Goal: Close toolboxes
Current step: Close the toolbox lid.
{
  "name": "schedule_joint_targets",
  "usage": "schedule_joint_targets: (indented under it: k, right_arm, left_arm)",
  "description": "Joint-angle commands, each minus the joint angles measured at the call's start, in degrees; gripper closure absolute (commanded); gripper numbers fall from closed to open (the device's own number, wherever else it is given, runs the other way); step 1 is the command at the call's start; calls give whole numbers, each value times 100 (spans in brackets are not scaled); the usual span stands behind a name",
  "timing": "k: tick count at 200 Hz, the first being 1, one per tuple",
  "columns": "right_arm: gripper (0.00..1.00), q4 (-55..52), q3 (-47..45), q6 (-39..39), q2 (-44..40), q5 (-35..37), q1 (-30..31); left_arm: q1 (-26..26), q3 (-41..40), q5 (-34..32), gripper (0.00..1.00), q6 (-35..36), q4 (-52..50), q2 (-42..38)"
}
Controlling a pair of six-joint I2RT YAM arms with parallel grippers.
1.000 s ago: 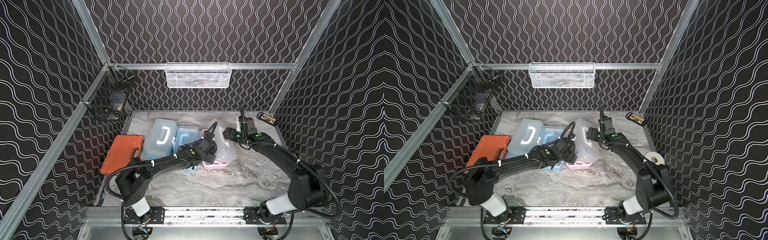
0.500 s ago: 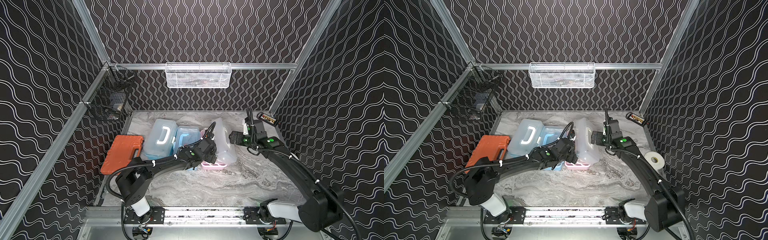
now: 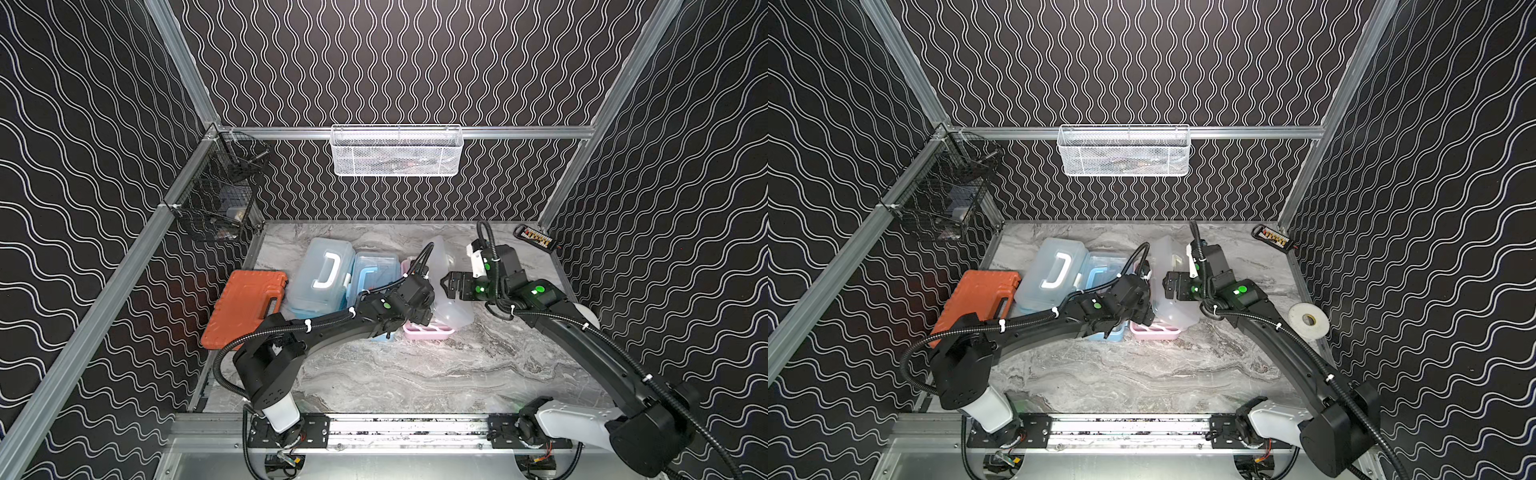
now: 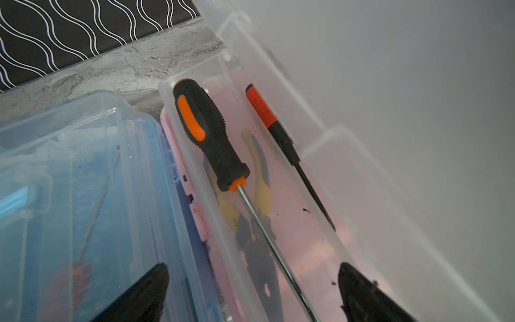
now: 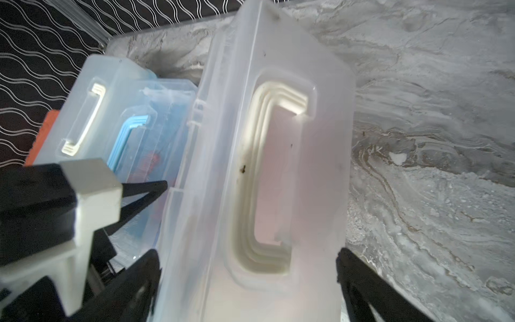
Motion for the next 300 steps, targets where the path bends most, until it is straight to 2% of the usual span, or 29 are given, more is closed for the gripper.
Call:
schedule_joint_targets:
  k: [1, 30, 157, 217, 248, 300]
  right_arm:
    - [1, -166, 25, 106, 187, 360, 78]
    - [1, -251, -30, 190, 338, 620, 74]
    - [2, -18, -326, 259, 233, 610, 34]
    - [2, 216, -294, 156, 235, 103, 39]
    - [1, -29, -116, -93, 471, 390, 153]
    - [1, -328, 37, -396, 815, 1264, 691]
  left_arm:
    - [-1, 120, -133, 1, 74, 119, -41]
    - [2, 89, -184, 1, 109, 107, -69]
    - [45, -51, -794, 1, 487, 16, -285]
    - [115, -63, -1172, 1, 540, -231, -622]
    - [197, -262, -1228, 1, 443, -266, -1008]
    - [283, -555, -776, 1, 115, -167, -1382]
